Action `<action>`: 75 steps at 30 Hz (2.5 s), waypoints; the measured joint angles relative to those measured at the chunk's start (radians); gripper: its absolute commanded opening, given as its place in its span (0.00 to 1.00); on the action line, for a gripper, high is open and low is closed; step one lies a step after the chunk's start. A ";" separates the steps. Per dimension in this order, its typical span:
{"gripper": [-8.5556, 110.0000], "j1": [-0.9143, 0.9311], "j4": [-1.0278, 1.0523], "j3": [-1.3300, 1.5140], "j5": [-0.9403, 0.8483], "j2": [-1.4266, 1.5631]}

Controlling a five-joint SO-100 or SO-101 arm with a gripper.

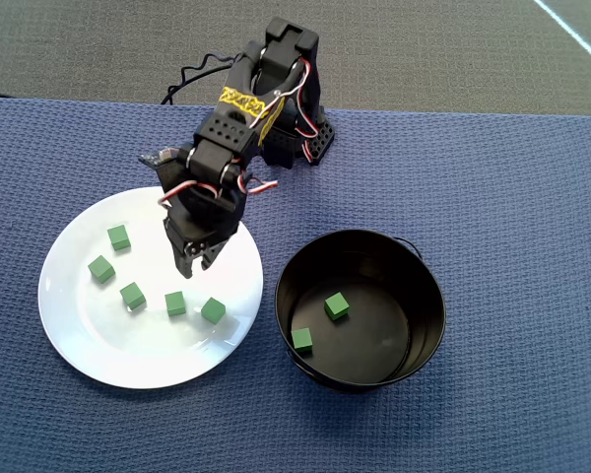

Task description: Pick up the green cubes from the white plate and place them in the black recipient

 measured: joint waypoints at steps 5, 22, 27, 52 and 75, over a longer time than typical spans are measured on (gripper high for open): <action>0.15 -0.026 0.051 -0.071 -0.130 -0.063; 0.27 -0.063 0.005 -0.141 -0.460 -0.259; 0.25 -0.069 0.005 -0.141 -0.460 -0.284; 0.19 -0.066 -0.023 -0.173 -0.528 -0.407; 0.07 -0.052 -0.072 -0.193 -0.534 -0.431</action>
